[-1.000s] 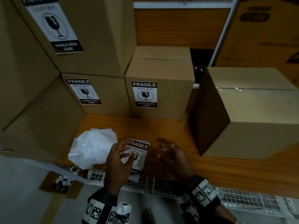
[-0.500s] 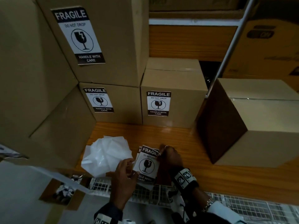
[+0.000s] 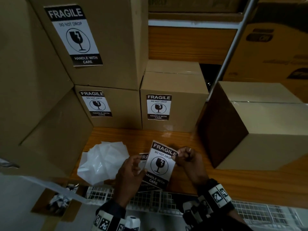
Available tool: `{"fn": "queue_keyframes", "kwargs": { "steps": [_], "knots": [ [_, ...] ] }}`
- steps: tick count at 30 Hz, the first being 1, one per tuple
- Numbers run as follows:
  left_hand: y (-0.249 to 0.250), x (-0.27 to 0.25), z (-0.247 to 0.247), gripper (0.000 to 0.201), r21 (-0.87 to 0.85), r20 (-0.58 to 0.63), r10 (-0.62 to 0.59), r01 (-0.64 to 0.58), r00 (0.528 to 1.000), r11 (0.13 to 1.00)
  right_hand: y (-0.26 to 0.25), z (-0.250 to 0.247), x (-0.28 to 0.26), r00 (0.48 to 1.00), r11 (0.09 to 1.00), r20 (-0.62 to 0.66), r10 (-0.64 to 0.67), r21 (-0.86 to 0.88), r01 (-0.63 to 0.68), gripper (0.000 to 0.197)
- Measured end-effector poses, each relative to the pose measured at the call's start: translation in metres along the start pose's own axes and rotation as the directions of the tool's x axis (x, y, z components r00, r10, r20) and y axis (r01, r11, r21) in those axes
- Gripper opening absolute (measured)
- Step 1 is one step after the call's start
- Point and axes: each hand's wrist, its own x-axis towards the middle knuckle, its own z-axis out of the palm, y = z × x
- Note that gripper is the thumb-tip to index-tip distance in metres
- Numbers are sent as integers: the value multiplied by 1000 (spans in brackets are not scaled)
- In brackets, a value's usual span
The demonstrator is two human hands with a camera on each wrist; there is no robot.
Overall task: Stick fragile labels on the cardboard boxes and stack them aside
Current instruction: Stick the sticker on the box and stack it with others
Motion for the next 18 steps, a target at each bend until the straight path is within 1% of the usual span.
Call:
{"fn": "queue_keyframes", "kwargs": {
  "steps": [3,6,8,10,12,14,18],
  "knots": [
    [11,4,2,43,-124,120,7,8,993,992,-10,-13,-4,998,990,-60,-6,137,14,23],
    [28,3,6,44,-228,247,53,5,968,974,-20,-27,-8,994,978,-102,-30,200,50,20],
    [40,1,10,54,-295,353,69,40,933,955,-23,-37,-10,989,973,-143,-48,217,78,21],
    [50,-2,13,69,-340,435,92,69,896,938,-24,-47,-12,981,975,-185,-49,203,87,23],
    [58,-7,18,80,-375,451,124,62,884,925,-23,-57,-15,975,976,-220,-42,197,87,25],
    [65,-12,26,84,-406,423,121,68,898,911,-24,-65,-18,970,976,-239,-43,197,92,27],
    [80,-20,41,75,-405,330,114,32,937,914,-20,-80,-23,973,977,-226,-39,194,85,30]
  ]
}}
